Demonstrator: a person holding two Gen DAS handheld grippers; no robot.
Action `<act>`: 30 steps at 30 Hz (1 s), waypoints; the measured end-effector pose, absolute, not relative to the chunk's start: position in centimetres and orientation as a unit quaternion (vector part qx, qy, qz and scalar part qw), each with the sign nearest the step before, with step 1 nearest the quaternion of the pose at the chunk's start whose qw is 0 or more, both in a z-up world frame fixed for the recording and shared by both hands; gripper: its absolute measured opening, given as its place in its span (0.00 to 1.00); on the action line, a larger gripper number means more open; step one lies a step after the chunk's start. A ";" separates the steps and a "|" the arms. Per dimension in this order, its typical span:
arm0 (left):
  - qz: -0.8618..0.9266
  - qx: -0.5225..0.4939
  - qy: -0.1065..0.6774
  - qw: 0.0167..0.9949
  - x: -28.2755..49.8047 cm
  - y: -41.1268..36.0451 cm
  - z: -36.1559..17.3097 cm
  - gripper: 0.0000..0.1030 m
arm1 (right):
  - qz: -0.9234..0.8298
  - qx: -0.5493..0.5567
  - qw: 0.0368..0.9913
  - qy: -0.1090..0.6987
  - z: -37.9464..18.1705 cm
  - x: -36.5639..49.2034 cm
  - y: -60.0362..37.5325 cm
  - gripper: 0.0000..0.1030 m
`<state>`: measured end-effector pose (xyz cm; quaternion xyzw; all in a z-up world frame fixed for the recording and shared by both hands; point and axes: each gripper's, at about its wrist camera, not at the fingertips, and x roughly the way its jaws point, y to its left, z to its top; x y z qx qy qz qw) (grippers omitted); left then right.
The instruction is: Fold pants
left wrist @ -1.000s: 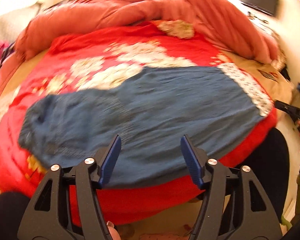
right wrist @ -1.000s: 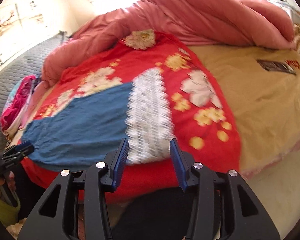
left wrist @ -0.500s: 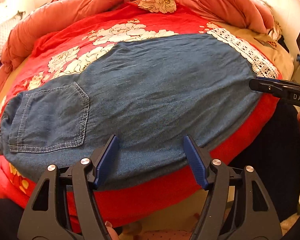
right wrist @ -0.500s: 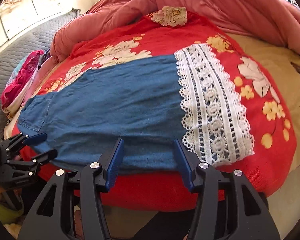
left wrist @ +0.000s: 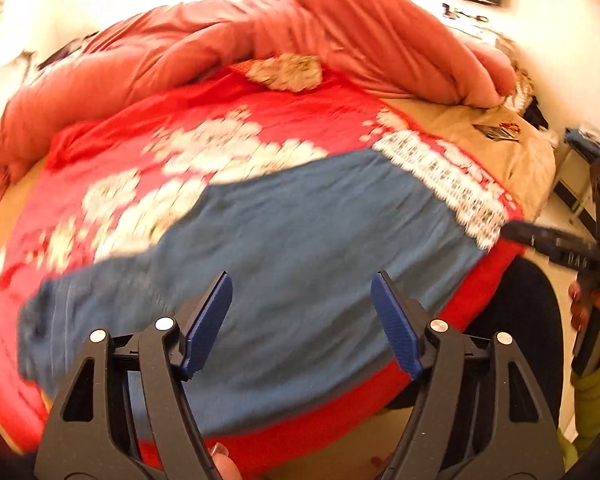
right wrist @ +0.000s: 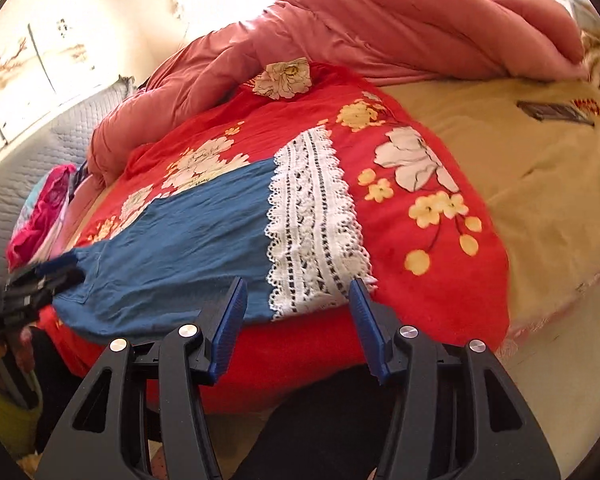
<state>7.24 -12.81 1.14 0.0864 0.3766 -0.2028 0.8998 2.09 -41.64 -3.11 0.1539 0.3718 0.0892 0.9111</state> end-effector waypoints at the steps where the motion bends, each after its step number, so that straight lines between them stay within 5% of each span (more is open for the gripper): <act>1: -0.215 0.093 0.377 0.896 8.2 -13.8 1.6 0.63 | 0.085 0.156 0.911 0.373 -3.3 2.1 -41.8 0.50; 7: -0.268 0.134 0.376 0.877 12.3 -19.8 3.8 0.69 | 0.078 0.176 0.908 0.372 -3.8 2.5 -43.1 0.50; 8: -0.275 0.143 0.378 0.873 13.2 -20.9 3.9 0.69 | 0.078 0.178 0.907 0.373 -3.8 2.6 -43.2 0.67; 10: -0.281 0.159 0.377 0.868 14.6 -22.5 3.8 0.69 | 0.073 0.183 0.908 0.371 -3.9 2.8 -43.4 0.79; 22: -0.311 0.137 0.444 0.829 25.1 -27.7 0.7 0.71 | 0.096 0.212 0.894 0.383 -5.0 5.7 -42.9 0.79; 26: -0.336 0.103 0.472 0.808 27.7 -28.7 -1.0 0.70 | 0.105 0.231 0.887 0.386 -5.3 6.1 -43.3 0.70; 30: -0.375 0.080 0.497 0.778 29.1 -29.4 -2.9 0.49 | 0.102 0.237 0.886 0.386 -5.2 6.0 -43.6 0.50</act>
